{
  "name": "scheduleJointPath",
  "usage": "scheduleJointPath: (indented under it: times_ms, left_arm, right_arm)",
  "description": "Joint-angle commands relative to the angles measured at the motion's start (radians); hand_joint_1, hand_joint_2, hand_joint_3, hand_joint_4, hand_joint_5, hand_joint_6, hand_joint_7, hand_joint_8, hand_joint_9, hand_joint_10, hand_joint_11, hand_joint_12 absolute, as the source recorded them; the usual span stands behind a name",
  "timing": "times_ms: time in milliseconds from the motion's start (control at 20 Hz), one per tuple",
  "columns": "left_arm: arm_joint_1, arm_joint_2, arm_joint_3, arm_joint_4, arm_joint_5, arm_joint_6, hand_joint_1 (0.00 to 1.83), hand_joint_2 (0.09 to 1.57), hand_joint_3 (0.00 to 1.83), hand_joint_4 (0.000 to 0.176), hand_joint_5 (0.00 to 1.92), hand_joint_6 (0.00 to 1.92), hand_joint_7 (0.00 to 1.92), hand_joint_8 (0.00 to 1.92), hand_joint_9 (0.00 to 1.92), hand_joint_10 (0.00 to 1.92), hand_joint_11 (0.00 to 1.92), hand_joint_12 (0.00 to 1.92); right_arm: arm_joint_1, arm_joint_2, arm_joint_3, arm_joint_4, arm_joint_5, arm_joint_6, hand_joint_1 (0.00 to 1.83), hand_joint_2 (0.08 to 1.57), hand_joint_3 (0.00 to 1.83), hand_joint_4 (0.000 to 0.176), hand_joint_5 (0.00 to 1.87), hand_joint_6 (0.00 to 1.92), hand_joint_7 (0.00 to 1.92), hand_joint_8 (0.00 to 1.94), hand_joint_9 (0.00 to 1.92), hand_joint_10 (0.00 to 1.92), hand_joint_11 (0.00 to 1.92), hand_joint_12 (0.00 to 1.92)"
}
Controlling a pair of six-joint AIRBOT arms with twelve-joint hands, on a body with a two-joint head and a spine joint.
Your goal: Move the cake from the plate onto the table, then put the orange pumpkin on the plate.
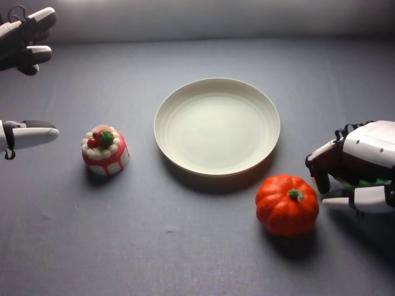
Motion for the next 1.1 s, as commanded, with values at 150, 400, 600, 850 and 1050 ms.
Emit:
scheduleJointPath:
  times_ms: [150, 400, 600, 850, 1050]
  left_arm:
    - [-0.011, 0.0, 0.005, -0.038, -0.115, -0.004, 1.12, 1.01, 0.0, 0.135, 0.07, 0.0, 0.19, 0.0, 0.49, 0.01, 0.32, 1.18]
    - [-0.011, -0.001, 0.003, -0.039, -0.114, -0.004, 1.07, 0.97, 0.0, 0.133, 0.06, 0.0, 0.13, 0.0, 0.47, 0.0, 0.09, 1.26]
    - [-0.011, -0.001, -0.001, -0.039, -0.113, -0.004, 1.14, 0.97, 0.01, 0.146, 0.09, 0.0, 0.16, 0.0, 0.45, 0.0, 0.06, 1.33]
    - [-0.011, -0.005, -0.003, -0.038, -0.106, -0.004, 1.15, 1.01, 0.0, 0.12, 0.06, 0.0, 0.12, 0.0, 0.43, 0.0, 0.15, 1.25]
    - [-0.011, -0.008, -0.004, -0.033, -0.099, -0.004, 1.11, 0.97, 0.0, 0.134, 0.07, 0.0, 0.14, 0.0, 0.39, 0.0, 0.03, 1.3]
  right_arm:
    - [0.007, 0.019, -0.01, 0.004, 0.089, 0.013, 0.97, 1.09, 0.0, 0.0, 0.47, 1.23, 0.58, 1.53, 0.62, 1.75, 0.65, 1.91]
    - [0.007, 0.092, -0.06, -0.018, 0.082, 0.006, 0.88, 0.95, 0.0, 0.0, 0.37, 0.09, 0.36, 0.02, 0.28, 0.18, 0.0, 1.21]
    - [0.031, 0.167, -0.129, -0.079, 0.08, -0.013, 0.77, 0.83, 0.0, 0.033, 0.2, 0.0, 0.15, 0.0, 0.17, 0.01, 0.0, 1.1]
    - [0.063, 0.21, -0.199, -0.182, 0.088, 0.017, 0.86, 0.82, 0.0, 0.081, 0.06, 0.03, 0.0, 0.0, 0.01, 0.0, 0.0, 0.38]
    - [0.088, 0.21, -0.212, -0.282, 0.125, 0.117, 0.9, 0.81, 0.0, 0.016, 0.07, 0.01, 0.02, 0.0, 0.0, 0.0, 0.0, 0.07]
